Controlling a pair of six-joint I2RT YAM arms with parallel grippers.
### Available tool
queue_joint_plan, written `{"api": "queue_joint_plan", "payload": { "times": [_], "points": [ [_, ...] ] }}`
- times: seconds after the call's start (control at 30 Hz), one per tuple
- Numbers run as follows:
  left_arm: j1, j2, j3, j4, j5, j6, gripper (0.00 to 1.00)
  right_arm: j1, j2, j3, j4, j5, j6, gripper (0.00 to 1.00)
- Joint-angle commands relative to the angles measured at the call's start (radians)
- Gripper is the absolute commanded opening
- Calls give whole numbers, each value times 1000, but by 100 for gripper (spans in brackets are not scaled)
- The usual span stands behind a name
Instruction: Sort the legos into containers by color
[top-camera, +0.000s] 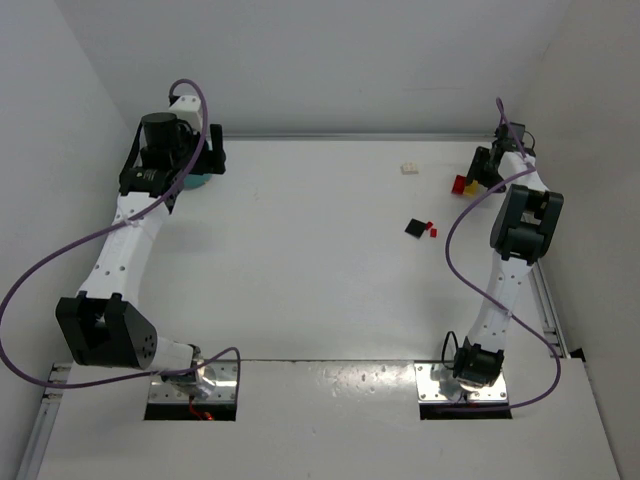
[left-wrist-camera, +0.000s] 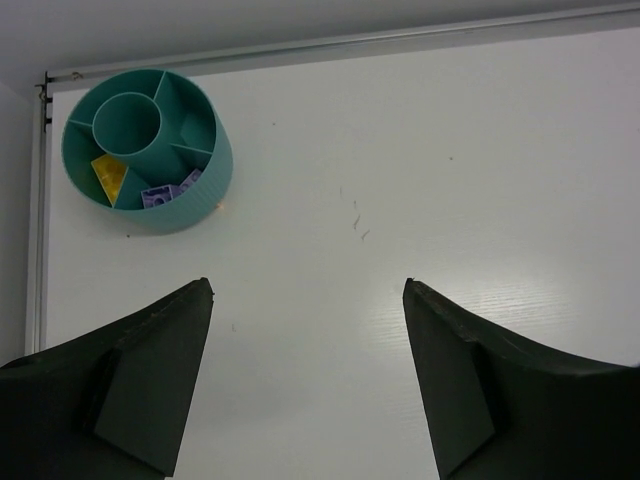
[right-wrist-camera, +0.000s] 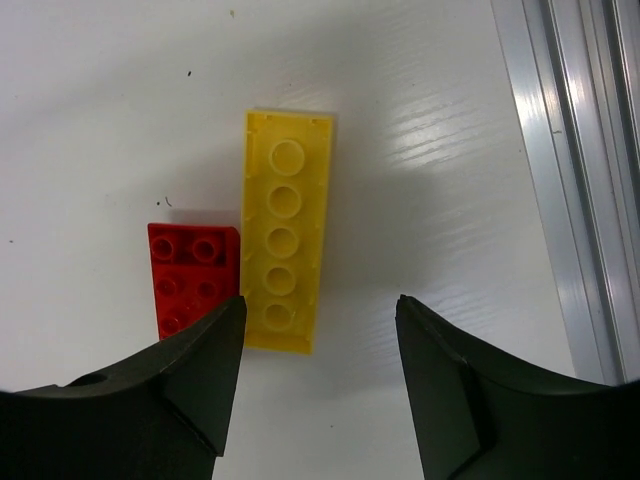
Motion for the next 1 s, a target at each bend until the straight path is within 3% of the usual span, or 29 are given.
{"api": "queue_joint_plan", "payload": {
  "times": [0.0, 0.63, 0.73, 0.97],
  "points": [
    [3, 4, 10, 37, -7, -11, 83, -3, 12, 45, 9, -10, 14, 62],
    [3, 14, 1, 37, -7, -20, 83, 15, 92, 105, 9, -19, 14, 60],
    [3, 14, 1, 37, -7, -20, 83, 15, 92, 105, 9, -19, 14, 50],
    [14, -6, -22, 37, 10, -20, 85, 15, 33, -16, 9, -49, -27, 7]
  ]
}}
